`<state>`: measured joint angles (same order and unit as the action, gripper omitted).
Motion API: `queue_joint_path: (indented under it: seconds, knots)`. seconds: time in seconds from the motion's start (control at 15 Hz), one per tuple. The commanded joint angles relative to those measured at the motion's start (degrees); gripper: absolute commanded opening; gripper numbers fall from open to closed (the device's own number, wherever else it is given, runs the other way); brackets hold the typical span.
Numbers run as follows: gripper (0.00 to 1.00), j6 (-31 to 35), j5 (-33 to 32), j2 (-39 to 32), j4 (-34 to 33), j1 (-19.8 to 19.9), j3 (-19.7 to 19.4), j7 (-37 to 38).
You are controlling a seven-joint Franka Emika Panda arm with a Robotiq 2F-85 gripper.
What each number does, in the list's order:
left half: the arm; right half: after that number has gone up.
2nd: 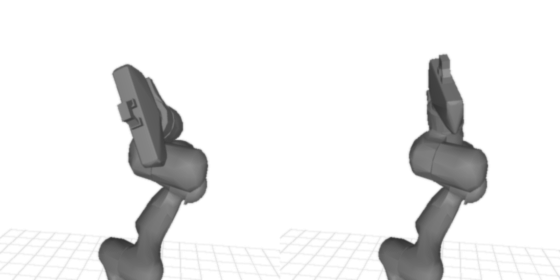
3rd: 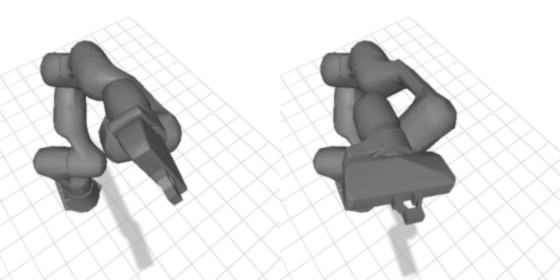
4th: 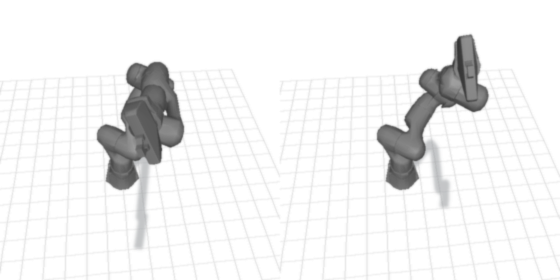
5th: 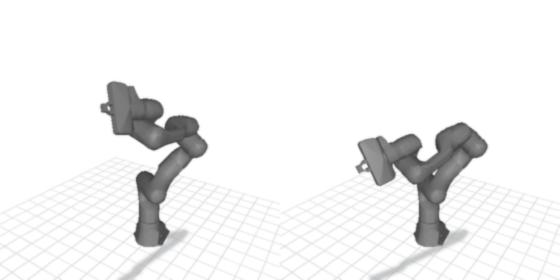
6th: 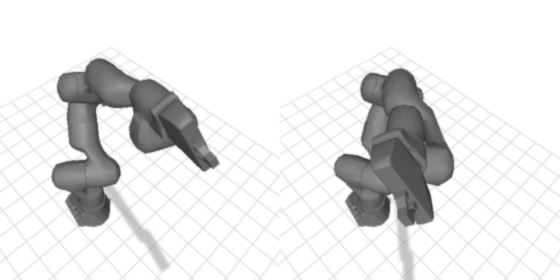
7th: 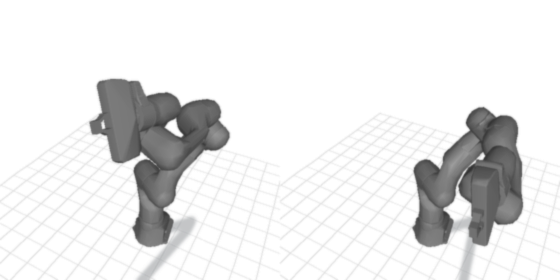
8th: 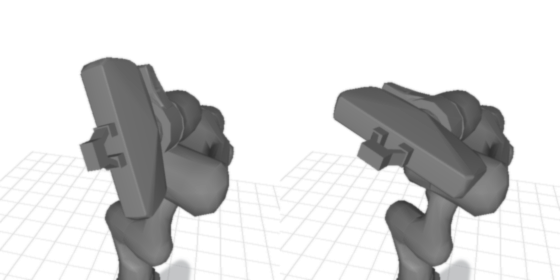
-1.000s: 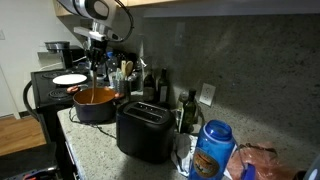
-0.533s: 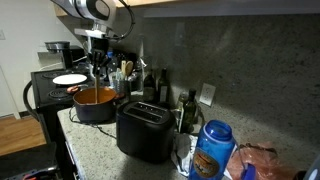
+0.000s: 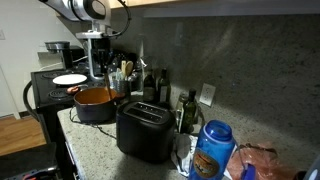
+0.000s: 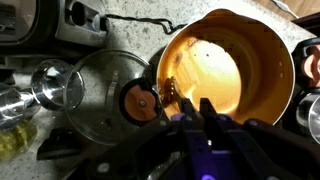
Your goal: Use the wooden spoon to stir the pot.
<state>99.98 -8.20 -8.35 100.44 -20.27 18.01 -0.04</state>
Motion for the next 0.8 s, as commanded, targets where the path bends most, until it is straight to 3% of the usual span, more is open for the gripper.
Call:
queue_joint_path:
  seconds: [0.0,0.47,0.73]
  knots:
    - [0.04,2.32,3.24,1.03,1.26,0.62,0.03,-1.03]
    - [0.04,-0.41,12.48,0.99,0.43,2.34,-0.15,-7.49]
    - [0.04,-1.32,10.67,1.68,0.75,2.1,-0.43,-5.55]
